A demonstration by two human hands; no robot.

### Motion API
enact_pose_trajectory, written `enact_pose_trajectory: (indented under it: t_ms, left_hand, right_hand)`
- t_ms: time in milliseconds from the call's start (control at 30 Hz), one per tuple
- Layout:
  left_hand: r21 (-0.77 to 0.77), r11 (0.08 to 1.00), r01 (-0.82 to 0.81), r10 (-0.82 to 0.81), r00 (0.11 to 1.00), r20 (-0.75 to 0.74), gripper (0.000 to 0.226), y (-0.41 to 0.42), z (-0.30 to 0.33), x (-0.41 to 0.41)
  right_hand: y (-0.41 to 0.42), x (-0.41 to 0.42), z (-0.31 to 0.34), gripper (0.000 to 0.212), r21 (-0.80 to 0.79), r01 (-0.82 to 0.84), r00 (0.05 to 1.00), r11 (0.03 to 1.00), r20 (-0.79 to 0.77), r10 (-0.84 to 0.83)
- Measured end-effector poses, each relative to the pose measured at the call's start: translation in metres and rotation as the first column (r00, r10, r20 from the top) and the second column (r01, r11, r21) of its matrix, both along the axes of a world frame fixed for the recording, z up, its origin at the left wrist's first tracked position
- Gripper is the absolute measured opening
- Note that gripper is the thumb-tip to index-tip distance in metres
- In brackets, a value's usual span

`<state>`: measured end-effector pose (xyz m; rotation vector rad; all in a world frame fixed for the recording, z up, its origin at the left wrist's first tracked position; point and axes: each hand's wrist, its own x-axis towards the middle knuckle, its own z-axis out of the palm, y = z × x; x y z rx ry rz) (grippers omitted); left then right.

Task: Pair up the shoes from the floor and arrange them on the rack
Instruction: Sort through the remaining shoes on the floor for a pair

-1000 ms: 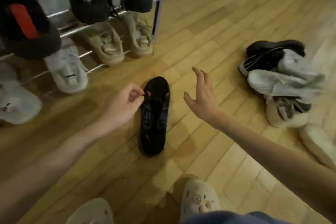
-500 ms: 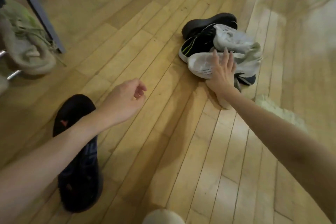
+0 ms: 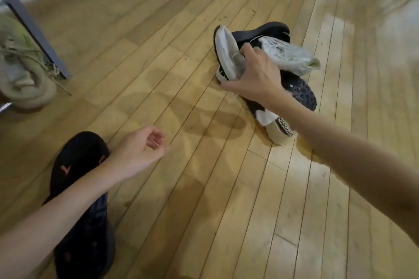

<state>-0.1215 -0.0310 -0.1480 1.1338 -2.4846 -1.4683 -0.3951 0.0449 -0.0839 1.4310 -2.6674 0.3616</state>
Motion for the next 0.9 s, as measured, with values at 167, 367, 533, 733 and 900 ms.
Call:
enact_pose_trajectory:
  t_ms: [167,367,533,733,900]
  left_hand:
    - [0.281,0.96,0.009,0.026,0.993,-0.119,0.117,0.017,0.009,-0.018]
    - [0.099,0.988,-0.123,0.135,0.983,-0.125,0.064,0.022,0.011,-0.011]
    - [0.338,0.878,-0.338,0.386,0.919,-0.085,0.017,0.02,0.01,-0.006]
    - [0.553,0.715,-0.428,0.529,0.848,-0.028,0.02,0.025,0.003,0.006]
    - [0.601,0.693,-0.397,0.531,0.846,-0.053,0.028,0.027,0.007,0.013]
  right_hand:
    - [-0.038,0.043,0.002,0.043,-0.008,0.084,0.807,0.996,0.587,-0.063]
    - [-0.041,0.063,-0.017,0.059,0.041,0.19,0.522,0.981,0.842,-0.136]
    - [-0.023,0.023,-0.032,0.05,-0.198,0.29,0.639,0.936,0.768,-0.036]
    - [-0.011,-0.058,-0.053,0.066,-0.178,0.513,0.856,0.84,0.182,-0.484]
    - [-0.021,-0.091,-0.048,0.067,0.086,0.414,0.91,0.906,-0.03,-0.413]
